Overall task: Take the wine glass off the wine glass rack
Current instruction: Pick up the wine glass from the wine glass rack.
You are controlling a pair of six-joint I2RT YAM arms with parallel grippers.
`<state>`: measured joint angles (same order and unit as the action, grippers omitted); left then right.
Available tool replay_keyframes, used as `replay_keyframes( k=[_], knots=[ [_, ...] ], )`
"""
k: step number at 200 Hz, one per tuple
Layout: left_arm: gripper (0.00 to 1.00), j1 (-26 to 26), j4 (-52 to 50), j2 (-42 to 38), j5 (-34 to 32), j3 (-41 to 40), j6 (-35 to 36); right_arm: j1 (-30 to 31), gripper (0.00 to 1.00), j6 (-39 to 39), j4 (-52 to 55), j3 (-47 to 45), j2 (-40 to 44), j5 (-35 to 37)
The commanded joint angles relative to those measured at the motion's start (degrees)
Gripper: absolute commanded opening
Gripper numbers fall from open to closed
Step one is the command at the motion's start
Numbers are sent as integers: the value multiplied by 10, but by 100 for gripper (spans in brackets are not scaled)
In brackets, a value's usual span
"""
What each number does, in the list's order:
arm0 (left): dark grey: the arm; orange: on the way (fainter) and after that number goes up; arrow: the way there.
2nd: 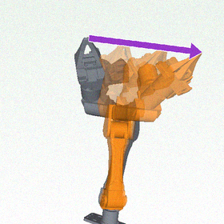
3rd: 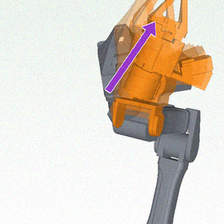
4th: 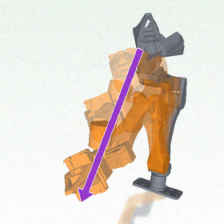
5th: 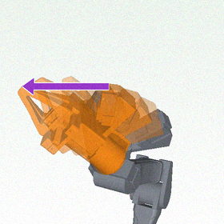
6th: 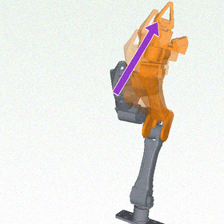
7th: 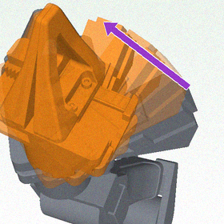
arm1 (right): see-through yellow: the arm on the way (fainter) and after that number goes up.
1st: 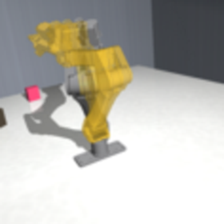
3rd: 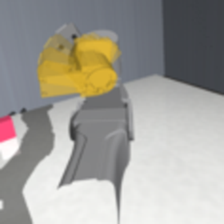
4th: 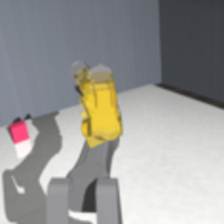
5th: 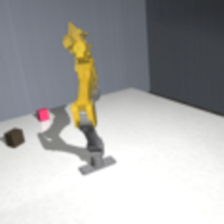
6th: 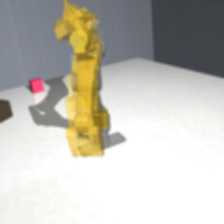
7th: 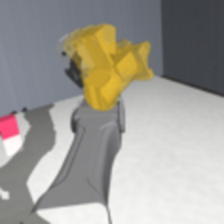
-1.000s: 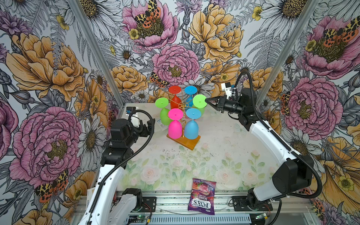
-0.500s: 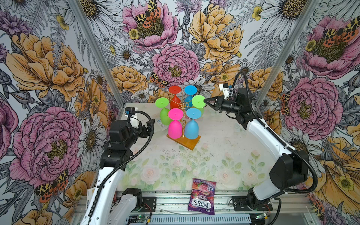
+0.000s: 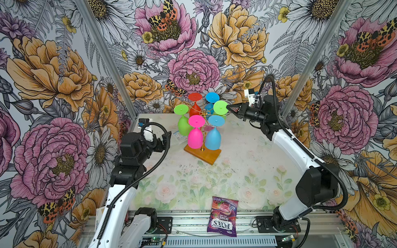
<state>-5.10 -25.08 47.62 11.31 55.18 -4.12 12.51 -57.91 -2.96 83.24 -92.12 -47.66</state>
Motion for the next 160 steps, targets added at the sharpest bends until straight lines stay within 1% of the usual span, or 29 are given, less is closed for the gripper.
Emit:
replay_keyframes(
  k=[1, 94, 122, 160],
  knots=[
    [99, -4, 6, -9, 14, 12, 2, -6, 0, -6, -43, 18, -10, 7],
    [99, -4, 6, -7, 19, 16, -2, -8, 0, -5, -45, 15, -6, 6],
    [99, -5, 3, -9, 26, 22, -4, -23, 0, 3, -38, 8, 6, 10],
    [99, -4, -15, -2, 43, 49, -20, -52, 0, 33, -2, -5, 39, 17]
  ],
)
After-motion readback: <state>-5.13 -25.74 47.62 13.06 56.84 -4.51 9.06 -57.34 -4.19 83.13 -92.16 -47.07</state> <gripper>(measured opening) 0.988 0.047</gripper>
